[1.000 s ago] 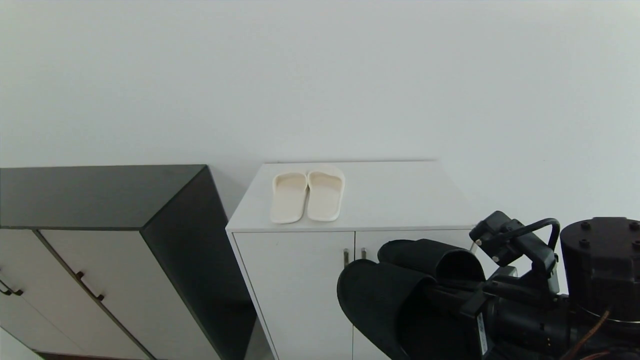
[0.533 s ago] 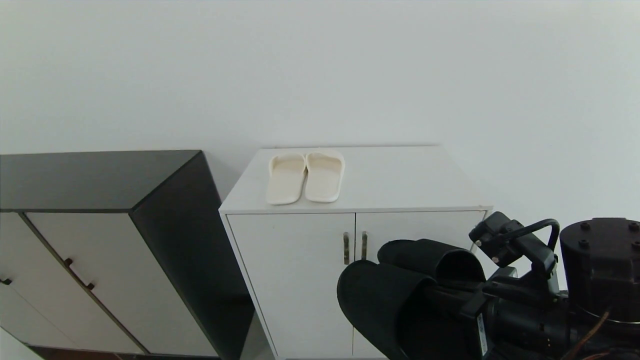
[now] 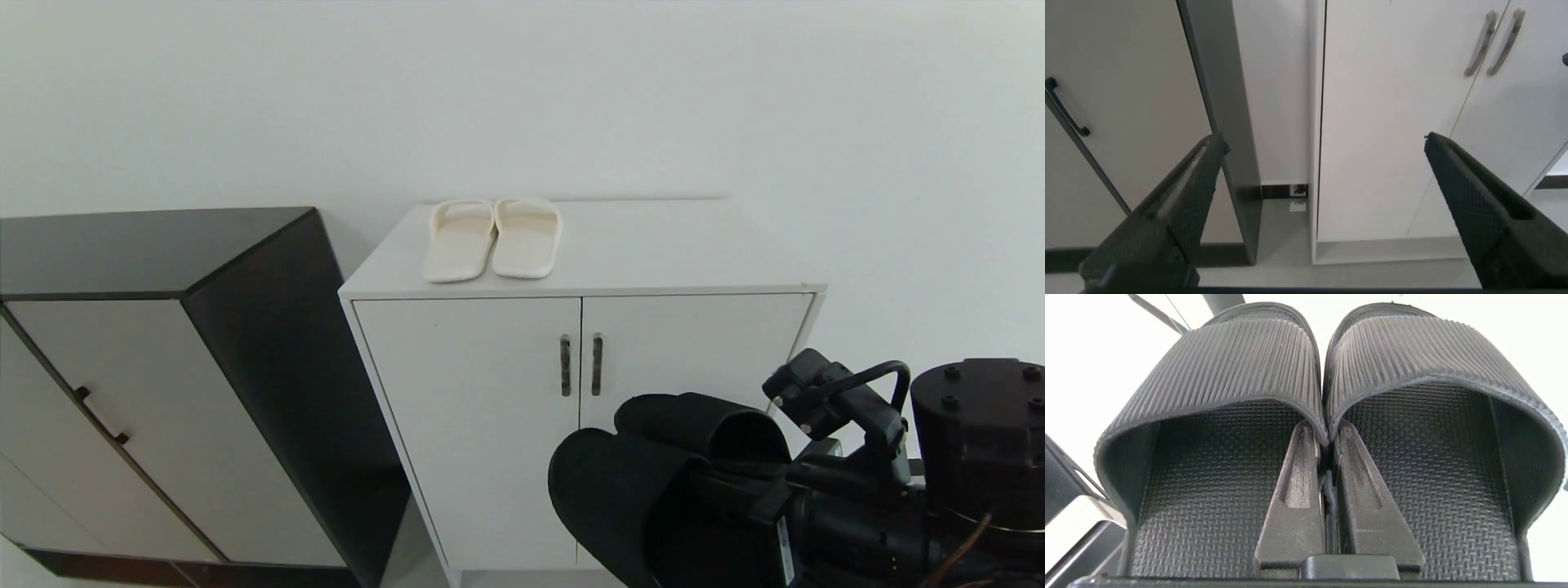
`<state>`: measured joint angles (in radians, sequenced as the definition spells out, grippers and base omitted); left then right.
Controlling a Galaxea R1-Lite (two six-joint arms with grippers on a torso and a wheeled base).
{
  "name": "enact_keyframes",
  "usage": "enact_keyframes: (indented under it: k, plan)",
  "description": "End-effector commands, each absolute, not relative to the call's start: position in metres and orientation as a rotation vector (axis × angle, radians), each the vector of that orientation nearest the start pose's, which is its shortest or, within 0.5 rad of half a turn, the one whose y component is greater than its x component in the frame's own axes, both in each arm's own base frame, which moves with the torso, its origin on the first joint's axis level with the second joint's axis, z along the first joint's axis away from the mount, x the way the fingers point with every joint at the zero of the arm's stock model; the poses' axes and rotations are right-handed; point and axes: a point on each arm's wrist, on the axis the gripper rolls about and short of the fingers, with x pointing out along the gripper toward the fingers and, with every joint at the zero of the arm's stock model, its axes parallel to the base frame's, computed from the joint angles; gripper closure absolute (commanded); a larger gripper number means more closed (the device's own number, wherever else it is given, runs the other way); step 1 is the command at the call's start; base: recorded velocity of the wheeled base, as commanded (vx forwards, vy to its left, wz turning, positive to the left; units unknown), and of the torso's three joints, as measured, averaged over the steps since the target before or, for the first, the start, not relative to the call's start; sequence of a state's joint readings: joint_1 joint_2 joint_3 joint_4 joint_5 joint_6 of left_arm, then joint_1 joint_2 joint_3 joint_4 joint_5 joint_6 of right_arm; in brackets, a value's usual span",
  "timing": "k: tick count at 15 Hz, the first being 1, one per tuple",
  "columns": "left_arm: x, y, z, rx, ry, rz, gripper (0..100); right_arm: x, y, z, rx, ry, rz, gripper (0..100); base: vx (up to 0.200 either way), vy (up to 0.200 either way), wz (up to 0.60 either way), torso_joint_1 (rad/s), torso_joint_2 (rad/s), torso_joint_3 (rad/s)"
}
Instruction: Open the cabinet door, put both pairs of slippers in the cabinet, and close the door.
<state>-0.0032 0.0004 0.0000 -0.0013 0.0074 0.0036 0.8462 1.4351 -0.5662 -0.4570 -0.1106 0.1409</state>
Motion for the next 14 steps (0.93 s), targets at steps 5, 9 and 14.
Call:
enact_keyframes:
  k: [5, 9, 14]
  plan:
    - [-0.0227, 0.0002, 0.0757, 0.0, 0.0, 0.005, 0, 0.151, 0.1671, 0.1667, -0.064, 0.43, 0.696, 100, 0.0, 0.0, 0.0, -0.173, 0.5, 0.318]
    - [-0.0227, 0.0, 0.0757, 0.002, 0.0, -0.006, 0, 0.152, 0.1682, 0.1654, -0.066, 0.432, 0.699, 100, 0.0, 0.0, 0.0, -0.141, 0.47, 0.326]
    - [-0.0223, 0.0002, 0.0802, 0.002, 0.002, 0.006, 0, 0.1507, 0.1689, 0.1627, -0.064, 0.422, 0.706, 100, 0.0, 0.0, 0.0, -0.103, 0.46, 0.351]
